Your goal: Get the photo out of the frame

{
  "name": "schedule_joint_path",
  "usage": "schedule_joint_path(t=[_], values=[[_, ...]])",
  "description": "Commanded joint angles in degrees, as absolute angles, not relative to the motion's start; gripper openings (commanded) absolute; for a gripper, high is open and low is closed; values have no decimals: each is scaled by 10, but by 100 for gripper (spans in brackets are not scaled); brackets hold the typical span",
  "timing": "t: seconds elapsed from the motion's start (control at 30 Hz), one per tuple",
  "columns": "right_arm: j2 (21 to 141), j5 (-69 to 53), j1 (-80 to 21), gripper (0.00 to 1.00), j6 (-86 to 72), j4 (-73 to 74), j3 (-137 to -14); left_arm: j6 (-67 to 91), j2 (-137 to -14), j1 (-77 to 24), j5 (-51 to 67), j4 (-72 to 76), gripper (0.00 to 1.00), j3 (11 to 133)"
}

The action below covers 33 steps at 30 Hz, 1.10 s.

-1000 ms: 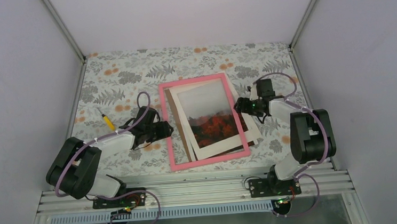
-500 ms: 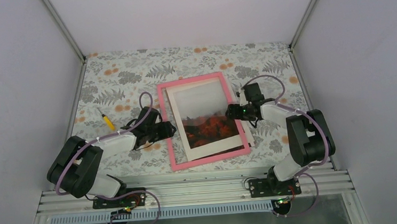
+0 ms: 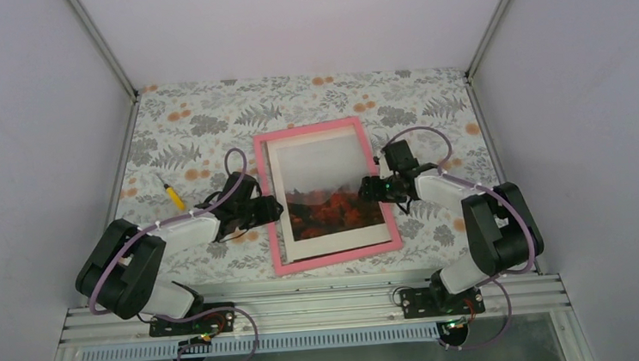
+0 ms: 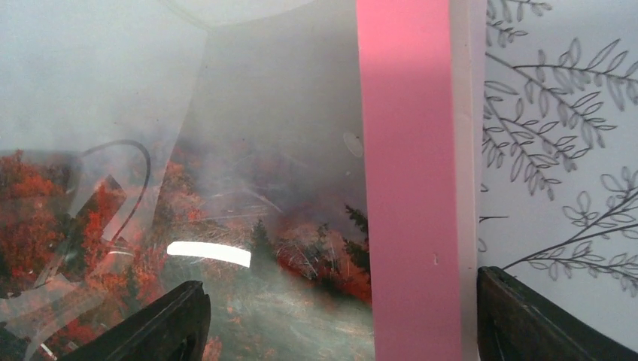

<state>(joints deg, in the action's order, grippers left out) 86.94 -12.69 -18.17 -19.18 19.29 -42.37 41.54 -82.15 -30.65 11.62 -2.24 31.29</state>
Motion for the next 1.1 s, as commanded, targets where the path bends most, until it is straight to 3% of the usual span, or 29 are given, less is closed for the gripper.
schedule_joint_path(t=[0.0,0.37,0.7,1.07], values=[[867,-149,-213,76,-211,209,-426,407,-819,-311,87,-70,62,314],[906,-168,-329,71,-275,160,-451,386,-787,-303,14,-140,62,313],[977,-148,-415,68,-314,138,-530,354,-710,-225,-40,-219,60,288],[964,-5,-422,63,-328,207,-555,353,-709,-202,-68,-232,60,289]])
